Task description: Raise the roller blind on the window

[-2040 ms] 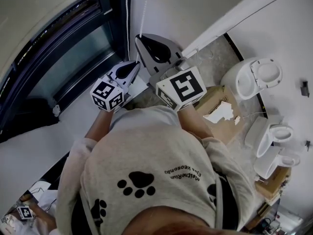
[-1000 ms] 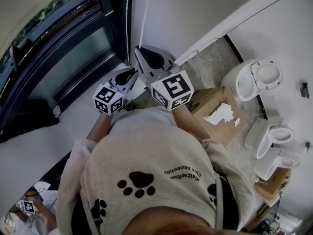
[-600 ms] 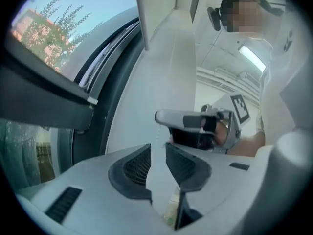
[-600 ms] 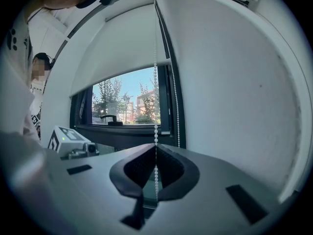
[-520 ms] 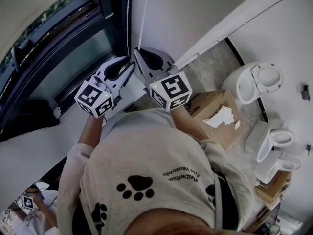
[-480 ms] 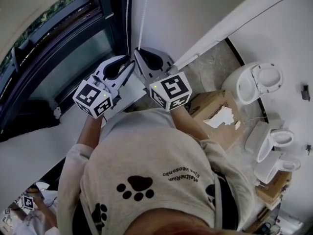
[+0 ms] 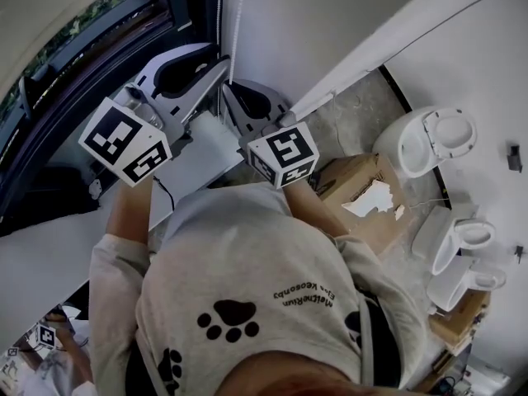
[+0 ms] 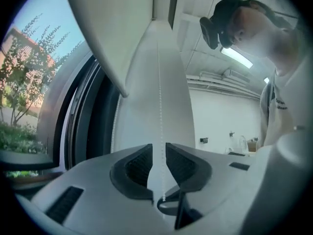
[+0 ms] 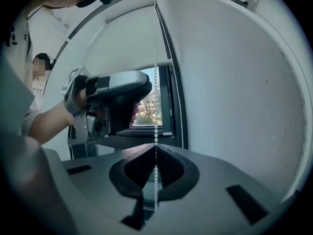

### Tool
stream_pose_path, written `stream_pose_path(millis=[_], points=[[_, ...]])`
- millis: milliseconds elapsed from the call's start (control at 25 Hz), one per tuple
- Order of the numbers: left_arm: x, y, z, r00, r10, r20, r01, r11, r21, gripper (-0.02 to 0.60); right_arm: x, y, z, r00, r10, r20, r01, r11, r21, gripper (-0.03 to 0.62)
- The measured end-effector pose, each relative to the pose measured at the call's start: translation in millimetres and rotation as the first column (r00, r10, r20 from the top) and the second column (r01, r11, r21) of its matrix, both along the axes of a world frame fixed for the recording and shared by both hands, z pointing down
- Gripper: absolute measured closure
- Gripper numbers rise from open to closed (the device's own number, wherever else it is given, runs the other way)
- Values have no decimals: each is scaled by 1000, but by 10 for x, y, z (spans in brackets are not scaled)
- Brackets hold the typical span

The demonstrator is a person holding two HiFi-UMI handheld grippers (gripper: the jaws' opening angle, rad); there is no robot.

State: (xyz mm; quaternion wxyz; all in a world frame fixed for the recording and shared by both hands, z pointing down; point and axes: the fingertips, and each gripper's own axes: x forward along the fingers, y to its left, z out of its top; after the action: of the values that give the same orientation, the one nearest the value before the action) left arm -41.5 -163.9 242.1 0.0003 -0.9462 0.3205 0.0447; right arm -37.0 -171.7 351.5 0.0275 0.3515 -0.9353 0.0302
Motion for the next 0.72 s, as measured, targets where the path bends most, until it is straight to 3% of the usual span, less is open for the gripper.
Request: stream_pose_path(millis=[360, 480, 720], points=[[98, -140, -440, 999, 32, 26, -33, 998, 60, 502, -80, -10, 26, 1000, -2, -14, 2, 1000, 3, 585], [172, -139, -436, 997, 45, 69, -49, 997, 54, 560, -62, -21, 14, 1000, 1, -15, -1, 1000, 2, 585], [155, -141, -415, 997, 51, 52, -52, 998, 23, 572, -64, -55, 22, 1000, 7, -15, -7, 1000, 3, 585]])
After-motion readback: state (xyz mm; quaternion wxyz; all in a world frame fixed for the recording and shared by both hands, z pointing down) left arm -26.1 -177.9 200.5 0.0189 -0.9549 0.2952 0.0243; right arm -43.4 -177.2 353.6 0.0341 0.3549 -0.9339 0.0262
